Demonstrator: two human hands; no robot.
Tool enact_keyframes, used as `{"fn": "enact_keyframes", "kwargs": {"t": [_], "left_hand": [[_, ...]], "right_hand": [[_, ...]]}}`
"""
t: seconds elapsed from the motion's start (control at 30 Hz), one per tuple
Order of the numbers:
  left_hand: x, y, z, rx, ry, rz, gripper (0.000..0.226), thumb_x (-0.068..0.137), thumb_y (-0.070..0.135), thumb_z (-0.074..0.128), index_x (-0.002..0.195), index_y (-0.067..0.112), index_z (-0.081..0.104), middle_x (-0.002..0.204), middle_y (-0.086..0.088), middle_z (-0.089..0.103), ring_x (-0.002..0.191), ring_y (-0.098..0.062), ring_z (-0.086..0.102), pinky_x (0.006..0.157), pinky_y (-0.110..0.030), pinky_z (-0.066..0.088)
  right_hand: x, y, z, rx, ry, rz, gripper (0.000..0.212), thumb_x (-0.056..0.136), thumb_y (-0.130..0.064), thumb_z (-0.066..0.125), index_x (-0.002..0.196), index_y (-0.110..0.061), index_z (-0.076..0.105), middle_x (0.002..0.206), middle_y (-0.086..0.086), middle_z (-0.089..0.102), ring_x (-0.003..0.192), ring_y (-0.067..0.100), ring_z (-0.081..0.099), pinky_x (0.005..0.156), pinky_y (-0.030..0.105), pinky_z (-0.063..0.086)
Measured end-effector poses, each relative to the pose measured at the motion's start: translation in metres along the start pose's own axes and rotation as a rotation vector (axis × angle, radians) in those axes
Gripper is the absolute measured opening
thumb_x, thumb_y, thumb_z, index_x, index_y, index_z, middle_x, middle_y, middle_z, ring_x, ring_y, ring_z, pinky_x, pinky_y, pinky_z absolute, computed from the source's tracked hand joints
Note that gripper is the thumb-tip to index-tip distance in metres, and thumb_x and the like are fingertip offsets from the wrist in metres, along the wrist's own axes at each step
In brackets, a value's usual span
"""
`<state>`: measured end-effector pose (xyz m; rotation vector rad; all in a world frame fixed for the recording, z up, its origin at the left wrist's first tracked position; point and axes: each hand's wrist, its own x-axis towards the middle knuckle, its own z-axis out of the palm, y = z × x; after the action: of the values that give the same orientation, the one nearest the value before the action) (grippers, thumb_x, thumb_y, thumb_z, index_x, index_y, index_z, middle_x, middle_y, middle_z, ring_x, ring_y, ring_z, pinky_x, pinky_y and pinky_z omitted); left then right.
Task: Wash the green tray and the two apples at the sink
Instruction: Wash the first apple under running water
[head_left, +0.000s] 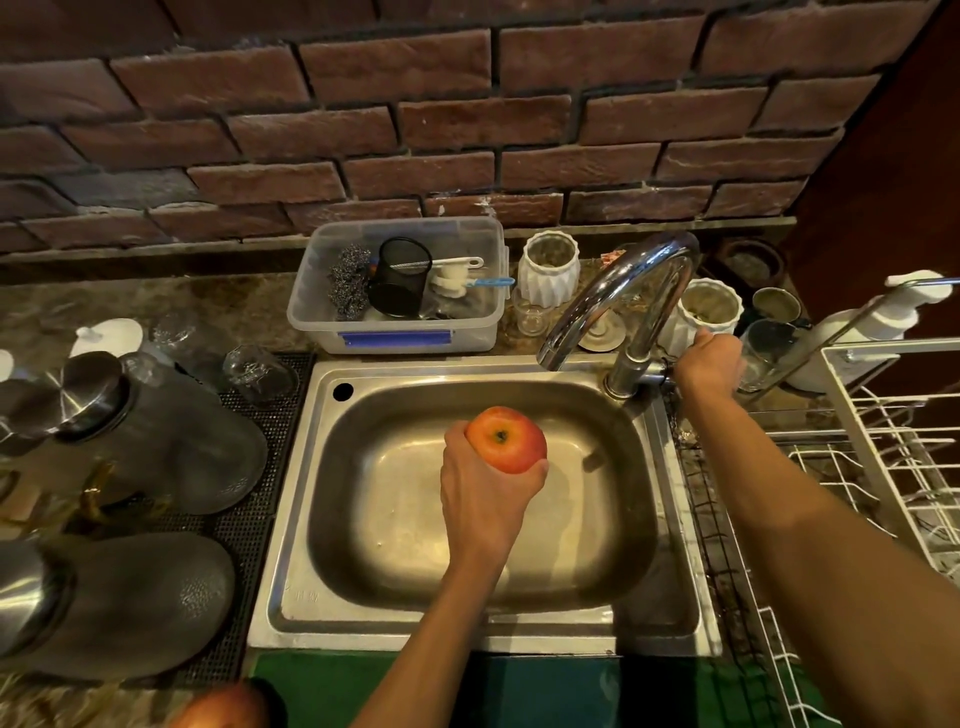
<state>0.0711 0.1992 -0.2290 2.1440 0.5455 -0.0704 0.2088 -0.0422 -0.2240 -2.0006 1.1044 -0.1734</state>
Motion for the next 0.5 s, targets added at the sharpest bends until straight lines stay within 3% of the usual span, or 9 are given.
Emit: {"fn": "enact_keyframes", "kwargs": {"t": [0.5], "left_hand": [[-0.0039,-0.0002,-0.0012,-0.014,-0.008,0.011,0.103,0.054,0.059,0.09,0.136,0.036,0.032,0.131,0.007,0.052,0.116,-0.02,0.056,0.093,-0.04,0.057]], "right_hand": [[0.0064,-0.0006,0.0004,0.027,0.004,0.051,0.042,0.104,-0.031,0.039,0.128,0.002,0.051,0.134,0.026,0.051,0.121,0.043,0.05,0.095,0.044,0.042]]}}
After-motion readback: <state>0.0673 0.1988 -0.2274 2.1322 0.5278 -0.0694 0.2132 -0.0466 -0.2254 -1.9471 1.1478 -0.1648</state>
